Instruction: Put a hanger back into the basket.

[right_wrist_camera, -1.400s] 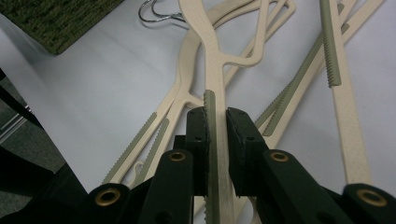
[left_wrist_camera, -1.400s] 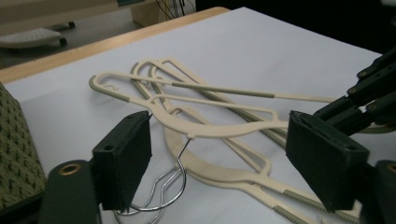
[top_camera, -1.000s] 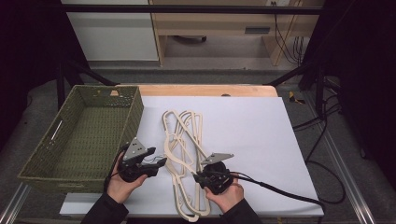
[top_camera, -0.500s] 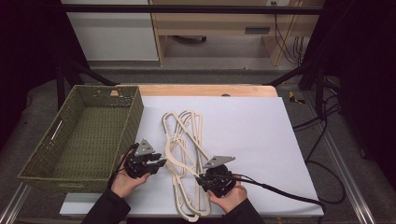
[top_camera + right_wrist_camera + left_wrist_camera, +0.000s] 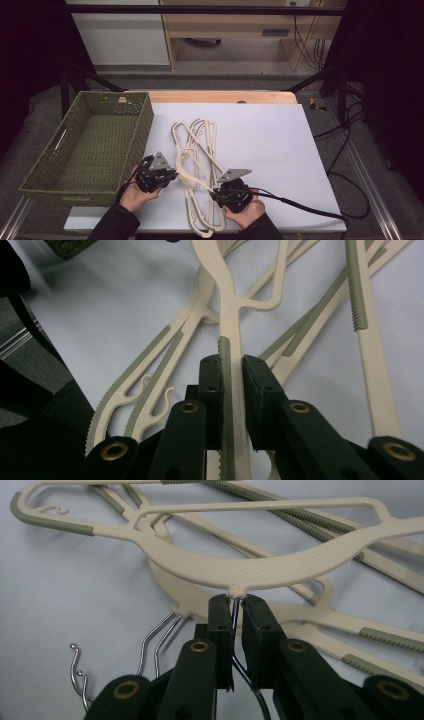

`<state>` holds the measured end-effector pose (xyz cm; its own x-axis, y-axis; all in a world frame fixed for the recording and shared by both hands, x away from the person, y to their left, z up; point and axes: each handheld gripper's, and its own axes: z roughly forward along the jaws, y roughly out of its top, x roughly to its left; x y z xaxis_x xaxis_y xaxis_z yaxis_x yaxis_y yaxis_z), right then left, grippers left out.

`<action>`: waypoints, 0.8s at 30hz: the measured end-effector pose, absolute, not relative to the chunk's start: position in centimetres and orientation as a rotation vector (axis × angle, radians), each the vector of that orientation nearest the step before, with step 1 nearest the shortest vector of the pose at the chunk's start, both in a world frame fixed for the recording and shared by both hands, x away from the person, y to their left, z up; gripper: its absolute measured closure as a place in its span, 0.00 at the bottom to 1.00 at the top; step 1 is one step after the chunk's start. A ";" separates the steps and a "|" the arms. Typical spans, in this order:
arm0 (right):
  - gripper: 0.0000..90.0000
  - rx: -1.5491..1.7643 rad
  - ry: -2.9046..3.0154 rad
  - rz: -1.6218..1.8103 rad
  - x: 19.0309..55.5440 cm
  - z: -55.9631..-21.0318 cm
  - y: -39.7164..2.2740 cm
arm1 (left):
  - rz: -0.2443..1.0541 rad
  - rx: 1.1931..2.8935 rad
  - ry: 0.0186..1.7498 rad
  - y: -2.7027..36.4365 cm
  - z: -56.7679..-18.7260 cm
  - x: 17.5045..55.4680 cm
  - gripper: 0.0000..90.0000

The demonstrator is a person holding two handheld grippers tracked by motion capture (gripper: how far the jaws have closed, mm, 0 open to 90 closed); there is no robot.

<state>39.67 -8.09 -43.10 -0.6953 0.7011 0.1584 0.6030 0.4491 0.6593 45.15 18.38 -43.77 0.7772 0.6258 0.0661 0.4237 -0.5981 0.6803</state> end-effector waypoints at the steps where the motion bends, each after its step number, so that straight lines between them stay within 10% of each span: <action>1: 0.89 1.132 2.552 1.084 39.7 -43.2 -8.1 | 0.397 2.302 0.778 18.3 -43.7 45.1 0.93; 8: 0.82 1.103 2.574 1.055 39.8 -43.3 -8.1 | 0.405 2.339 0.798 17.9 -43.3 44.6 0.94; 16: 0.46 0.934 2.411 1.230 40.3 -41.6 -7.9 | 0.398 2.368 0.827 17.3 -43.4 44.4 0.94; 24: 0.40 0.817 2.403 1.201 42.1 -42.4 -4.3 | 0.393 2.370 0.831 16.9 -43.0 44.0 0.94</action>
